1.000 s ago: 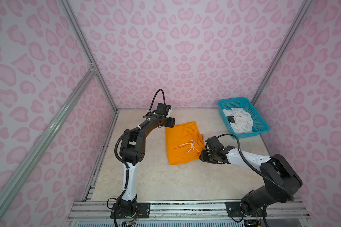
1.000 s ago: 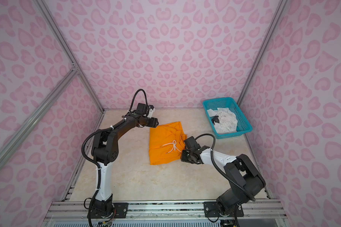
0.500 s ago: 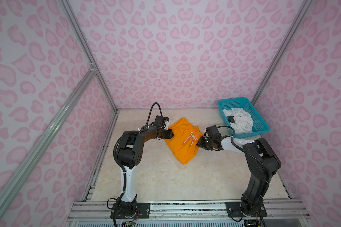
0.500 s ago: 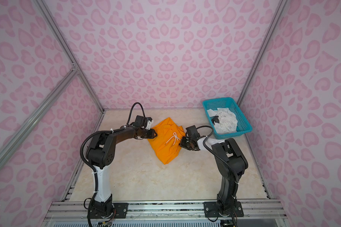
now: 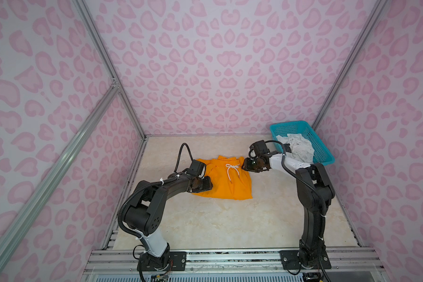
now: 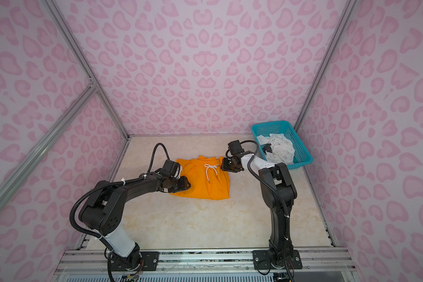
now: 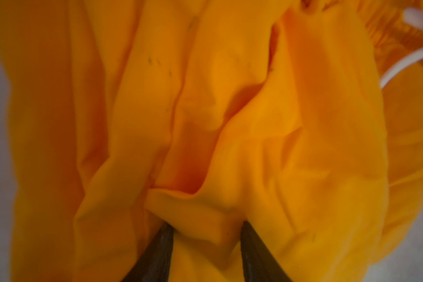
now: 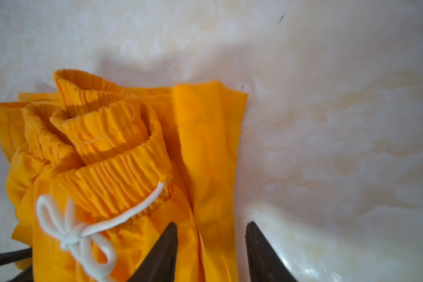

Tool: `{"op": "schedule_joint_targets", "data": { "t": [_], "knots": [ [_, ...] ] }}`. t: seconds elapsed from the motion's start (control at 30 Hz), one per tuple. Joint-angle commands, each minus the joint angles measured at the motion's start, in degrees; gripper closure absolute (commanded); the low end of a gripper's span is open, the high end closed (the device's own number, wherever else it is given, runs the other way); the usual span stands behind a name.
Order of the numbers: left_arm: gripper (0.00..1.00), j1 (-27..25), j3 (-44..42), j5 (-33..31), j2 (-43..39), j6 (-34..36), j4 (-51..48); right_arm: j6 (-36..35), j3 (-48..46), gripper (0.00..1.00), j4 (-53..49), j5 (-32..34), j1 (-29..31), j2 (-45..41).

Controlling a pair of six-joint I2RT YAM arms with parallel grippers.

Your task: Fold and stack the mixed laundry pile

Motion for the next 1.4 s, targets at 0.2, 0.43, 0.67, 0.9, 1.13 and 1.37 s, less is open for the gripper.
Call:
{"op": "schedule_joint_targets", "data": {
  "t": [0.2,0.43,0.67,0.9,1.13,1.37],
  "knots": [
    [0.38,1.4,9.2,-6.7,-4.0,6.7,-10.3,-4.7,-9.5,0.49,-7.3,6.3,0.5,-12.4],
    [0.30,2.6,10.1,-18.6,0.9,11.9,-16.7,-4.0,-15.4,0.48,-7.7,5.6,1.0,-19.6],
    [0.34,3.3,8.7,-16.2,6.8,12.5,-13.1,-3.5,-16.4,0.48,-8.3,5.0,1.0,-23.1],
    [0.56,4.8,10.3,-14.5,9.9,11.0,-13.6,-3.7,-16.4,0.48,-9.3,6.1,1.0,-25.7],
    [0.83,11.9,15.5,-11.5,12.2,8.6,-16.9,-3.9,-16.5,0.49,-10.2,6.7,0.4,-28.4],
    [0.91,20.5,30.1,-9.8,20.1,11.1,-22.8,-4.4,-17.0,0.49,-11.4,6.9,-0.5,-31.4]
  ]
}}
